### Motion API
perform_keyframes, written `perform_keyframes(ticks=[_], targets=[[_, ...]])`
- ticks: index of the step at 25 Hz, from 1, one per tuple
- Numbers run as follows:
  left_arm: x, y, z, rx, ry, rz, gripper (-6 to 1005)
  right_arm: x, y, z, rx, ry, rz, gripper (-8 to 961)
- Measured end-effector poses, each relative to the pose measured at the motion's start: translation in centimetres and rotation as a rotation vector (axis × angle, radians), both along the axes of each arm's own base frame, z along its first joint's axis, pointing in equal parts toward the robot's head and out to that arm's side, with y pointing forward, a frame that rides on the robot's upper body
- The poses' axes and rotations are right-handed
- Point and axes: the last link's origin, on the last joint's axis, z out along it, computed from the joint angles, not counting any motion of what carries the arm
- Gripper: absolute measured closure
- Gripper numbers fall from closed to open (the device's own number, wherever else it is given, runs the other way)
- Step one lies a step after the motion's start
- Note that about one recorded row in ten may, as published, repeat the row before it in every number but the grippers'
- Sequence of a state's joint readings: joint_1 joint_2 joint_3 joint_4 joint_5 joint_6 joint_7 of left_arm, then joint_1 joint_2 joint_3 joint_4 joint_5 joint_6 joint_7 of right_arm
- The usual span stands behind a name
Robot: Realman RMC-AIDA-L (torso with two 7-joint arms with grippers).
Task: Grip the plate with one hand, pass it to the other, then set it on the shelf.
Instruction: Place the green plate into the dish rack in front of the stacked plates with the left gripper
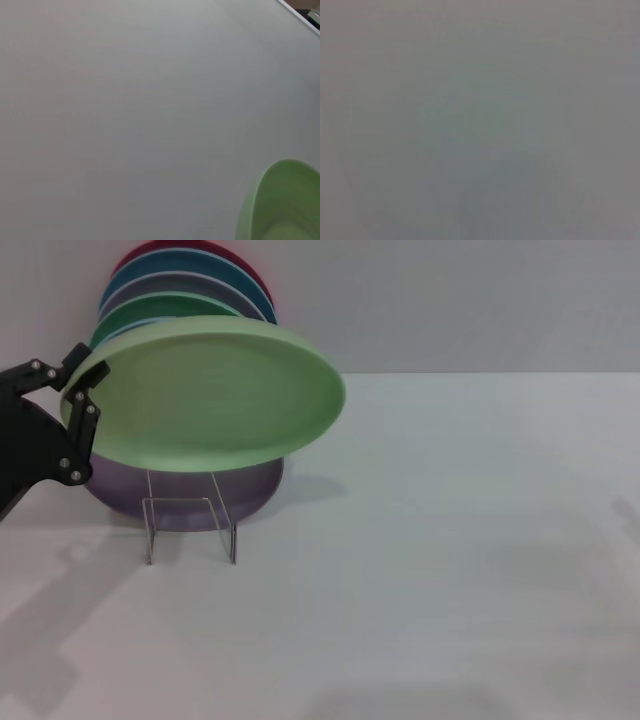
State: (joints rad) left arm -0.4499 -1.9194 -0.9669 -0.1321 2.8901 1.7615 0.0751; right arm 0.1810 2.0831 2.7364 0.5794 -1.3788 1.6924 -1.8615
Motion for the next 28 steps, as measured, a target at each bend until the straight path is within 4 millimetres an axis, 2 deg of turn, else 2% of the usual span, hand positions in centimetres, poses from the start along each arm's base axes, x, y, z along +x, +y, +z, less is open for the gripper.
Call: perform_keyframes(ticks=[16,28], targets=[[-1.3,0.6,0.4,0.002,0.077,0.05,923,-0.4,0.0,-0.4,-0.02,-0.007,0.025,365],[-2.0,-0.1,0.0,-0.019,0.093,0.072,923,-0.5,0.0,-0.4,-0.02,-0.005,0.034,359]])
